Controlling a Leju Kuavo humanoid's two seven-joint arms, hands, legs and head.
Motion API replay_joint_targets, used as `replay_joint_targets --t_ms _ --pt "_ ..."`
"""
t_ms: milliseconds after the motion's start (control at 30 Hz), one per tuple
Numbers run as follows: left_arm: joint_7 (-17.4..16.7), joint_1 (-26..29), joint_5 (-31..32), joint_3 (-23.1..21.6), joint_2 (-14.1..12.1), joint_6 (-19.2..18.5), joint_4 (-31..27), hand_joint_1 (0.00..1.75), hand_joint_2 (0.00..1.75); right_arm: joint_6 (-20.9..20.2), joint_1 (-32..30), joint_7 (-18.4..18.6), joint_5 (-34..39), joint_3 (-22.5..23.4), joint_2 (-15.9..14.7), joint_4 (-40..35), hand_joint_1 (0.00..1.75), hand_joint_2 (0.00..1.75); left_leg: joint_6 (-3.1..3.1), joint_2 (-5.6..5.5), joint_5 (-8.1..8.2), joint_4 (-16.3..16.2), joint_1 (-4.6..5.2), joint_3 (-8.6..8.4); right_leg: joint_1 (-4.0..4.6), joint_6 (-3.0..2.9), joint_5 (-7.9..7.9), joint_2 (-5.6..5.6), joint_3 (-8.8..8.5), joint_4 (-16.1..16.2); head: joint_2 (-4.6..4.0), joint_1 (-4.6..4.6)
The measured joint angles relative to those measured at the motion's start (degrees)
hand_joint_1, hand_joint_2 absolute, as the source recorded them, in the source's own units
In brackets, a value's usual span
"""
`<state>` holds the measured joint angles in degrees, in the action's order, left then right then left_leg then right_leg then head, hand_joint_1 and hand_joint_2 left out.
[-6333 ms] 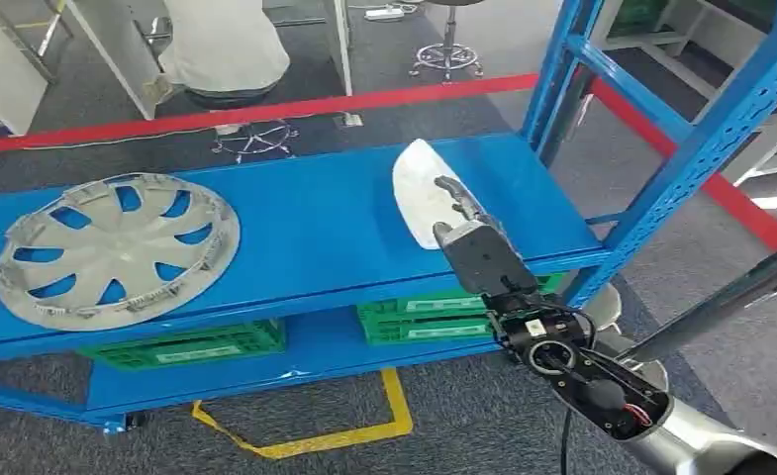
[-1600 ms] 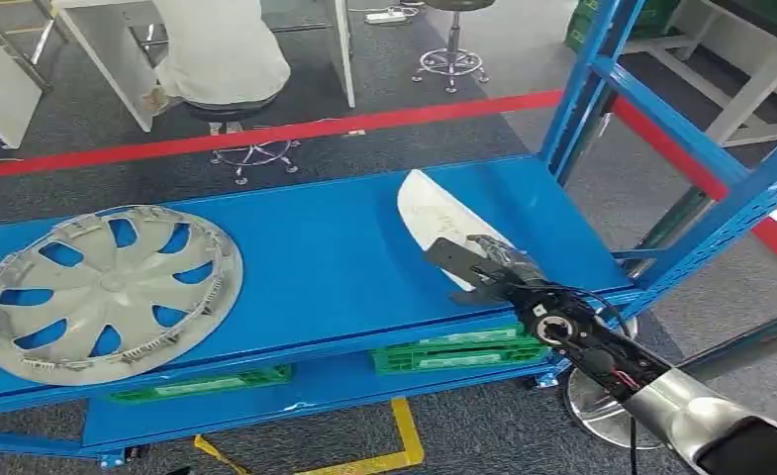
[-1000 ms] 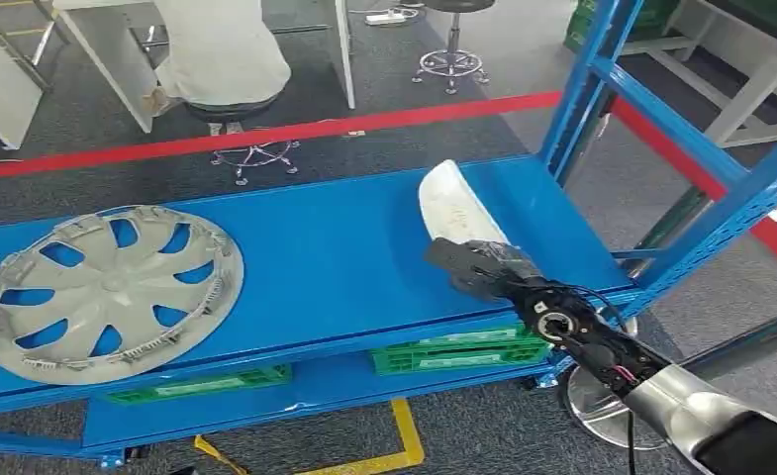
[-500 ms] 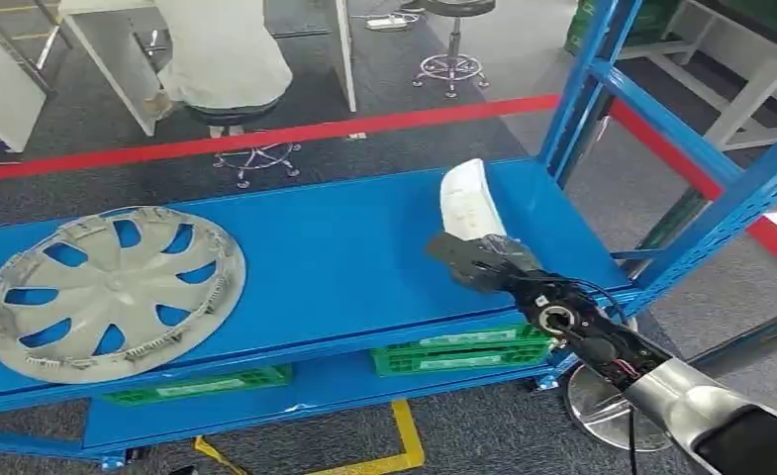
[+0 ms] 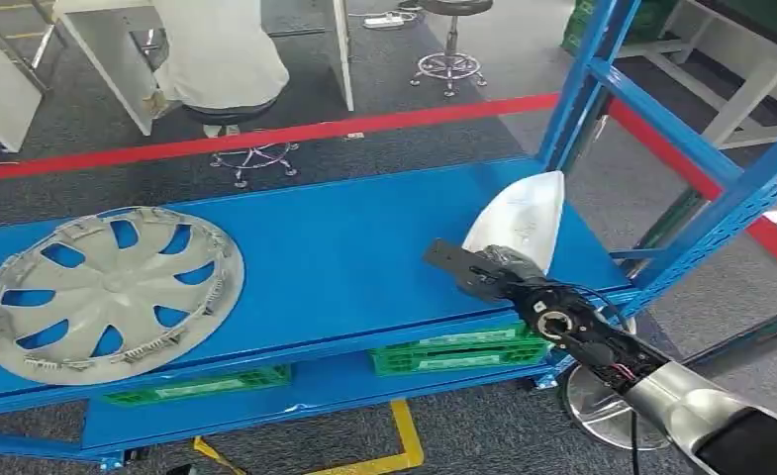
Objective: Take the parts from the cabinet and place them on the table.
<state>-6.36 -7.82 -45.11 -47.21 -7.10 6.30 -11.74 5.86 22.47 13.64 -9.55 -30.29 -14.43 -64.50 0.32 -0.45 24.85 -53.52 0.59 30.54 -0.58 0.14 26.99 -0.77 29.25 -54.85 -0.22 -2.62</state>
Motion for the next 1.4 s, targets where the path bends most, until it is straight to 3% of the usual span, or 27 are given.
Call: replay_joint_targets --t_ms 267,533,667,800,967,1167,1333,1400 --pt "0.9 0.1 -1.2 0.0 -0.1 1.4 0.0 0.00 1.75 10.1 -2.0 -6.3 -6.7 0.3 0.0 -3.0 1.71 1.75 0.01 -0.03 -0.01 0.0 0.00 0.09 0.00 0.02 -0.03 0.03 0.05 0.0 0.00 -0.02" --pt "1.4 0.2 -2.4 0.0 -0.2 1.5 0.0 0.00 1.75 14.4 -4.1 -12.8 -10.8 0.5 0.7 -14.9 1.71 1.75 0.00 -0.04 0.00 0.0 0.00 0.16 0.03 0.02 -0.02 0.06 0.12 0.0 0.00 0.00" --pt "1.5 0.4 -2.8 0.0 -0.2 1.6 0.0 0.00 1.75 15.8 -4.9 -16.4 -7.7 0.2 1.0 -21.1 1.71 1.75 0.00 -0.03 0.00 0.0 0.00 0.17 0.03 0.02 -0.02 0.04 0.12 0.0 0.00 0.00" --pt "1.5 0.5 -2.9 0.0 -0.2 1.6 0.0 0.00 1.75 15.7 -5.3 -17.5 -5.6 0.0 1.0 -25.5 1.71 1.75 0.00 -0.04 -0.01 0.0 0.00 0.17 0.02 0.02 -0.02 0.07 0.11 0.0 0.00 -0.02" --pt "1.3 0.4 -2.9 0.0 -0.2 1.7 0.0 0.00 1.75 8.8 -5.5 -23.0 9.5 -0.7 1.7 -28.9 1.71 1.75 0.00 -0.03 -0.01 0.0 0.00 0.17 0.01 0.02 -0.03 0.05 0.10 0.0 0.00 0.00" --pt "1.3 0.4 -2.9 0.0 -0.2 1.8 0.0 0.00 1.75 5.6 -5.4 -24.9 14.7 -2.3 3.0 -30.6 1.71 1.75 0.00 -0.04 -0.01 0.0 0.00 0.18 0.02 0.02 -0.03 0.07 0.11 0.0 0.00 -0.02" --pt "1.2 0.3 -3.1 -0.1 -0.2 2.0 0.0 0.00 1.75 -5.5 -4.7 -30.1 31.1 -4.7 4.9 -30.7 1.71 1.75 0.00 -0.03 -0.01 0.1 0.00 0.21 0.03 0.02 -0.03 0.03 0.14 0.0 0.00 0.00" --pt "1.2 0.3 -3.5 -0.1 -0.1 2.2 0.0 0.00 1.75 -8.5 -4.1 -32.0 34.2 -6.1 6.1 -30.4 1.71 1.75 0.00 -0.04 -0.01 0.1 0.00 0.21 0.05 0.02 -0.02 0.07 0.13 0.0 0.00 0.00"
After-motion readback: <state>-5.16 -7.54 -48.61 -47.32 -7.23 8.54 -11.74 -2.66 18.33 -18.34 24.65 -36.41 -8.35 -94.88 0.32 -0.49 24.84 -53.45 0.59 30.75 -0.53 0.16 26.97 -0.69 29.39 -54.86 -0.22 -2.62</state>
